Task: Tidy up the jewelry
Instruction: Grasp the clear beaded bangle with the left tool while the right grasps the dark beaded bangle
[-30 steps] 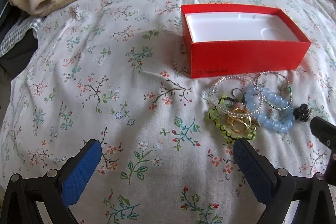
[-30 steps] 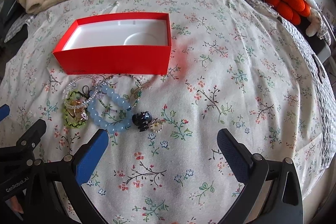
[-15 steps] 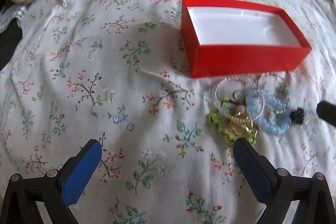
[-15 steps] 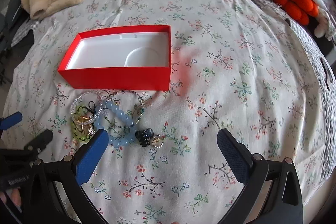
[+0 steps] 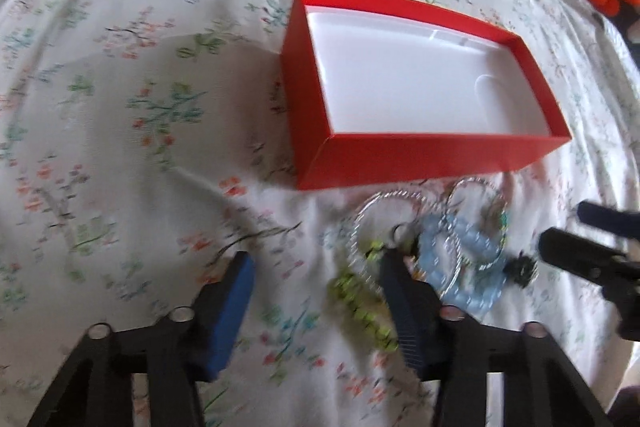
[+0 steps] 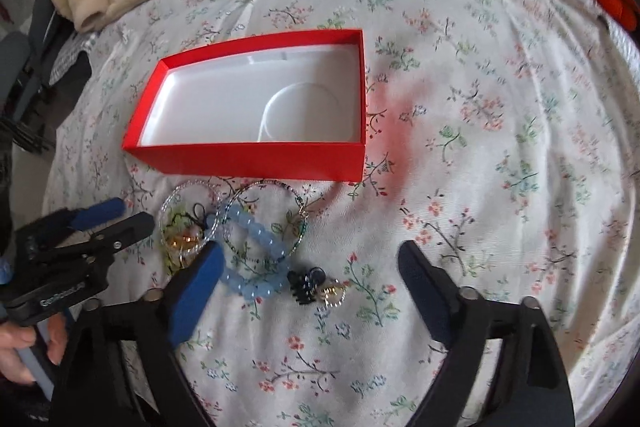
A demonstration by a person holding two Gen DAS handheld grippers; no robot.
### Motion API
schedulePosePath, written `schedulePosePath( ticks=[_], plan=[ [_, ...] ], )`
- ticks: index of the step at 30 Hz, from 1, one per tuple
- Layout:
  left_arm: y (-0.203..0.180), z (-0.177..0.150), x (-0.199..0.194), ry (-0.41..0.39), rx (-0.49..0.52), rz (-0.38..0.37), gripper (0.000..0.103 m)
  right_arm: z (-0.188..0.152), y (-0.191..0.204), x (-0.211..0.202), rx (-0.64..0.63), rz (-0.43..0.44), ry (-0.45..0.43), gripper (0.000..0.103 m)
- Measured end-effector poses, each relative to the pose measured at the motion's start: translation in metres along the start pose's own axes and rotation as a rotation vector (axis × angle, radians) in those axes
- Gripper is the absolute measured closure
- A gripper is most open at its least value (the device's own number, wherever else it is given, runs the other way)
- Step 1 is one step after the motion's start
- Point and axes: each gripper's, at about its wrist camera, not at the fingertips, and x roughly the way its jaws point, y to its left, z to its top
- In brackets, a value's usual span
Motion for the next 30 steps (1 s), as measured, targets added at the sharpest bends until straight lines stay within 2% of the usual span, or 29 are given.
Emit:
schedulePosePath(
  ticks=[6, 12, 17, 22, 27, 30],
  plan=[
    [-0.011, 0.013, 0.017, 0.013, 0.014, -0.001, 0.064, 0.008, -0.007, 0.025, 0.046, 0.048, 0.049, 0.046],
    [-0.016, 0.018, 0.027, 0.021, 0.029, 0.029, 0.074, 0.015, -0.005, 0.040, 0.054, 0.045, 0.062, 0.058],
    [-0.020, 0.020, 0.032, 0.025, 0.040, 0.044, 0.088, 0.019, -0.003, 0.047, 0.051, 0.036, 0.059, 0.063],
    [-0.024, 0.017, 0.034, 0.024, 0.070, 0.068, 0.098, 0.019, 0.002, 0.051, 0.011, -0.002, 0.052, 0.076],
    [-0.027, 0.016, 0.034, 0.020, 0.092, 0.082, 0.100, 0.021, 0.000, 0.052, 0.006, -0.012, 0.048, 0.093],
    [-0.029, 0.017, 0.033, 0.019, 0.097, 0.082, 0.100, 0.021, -0.001, 0.052, 0.008, -0.009, 0.046, 0.098]
  ],
)
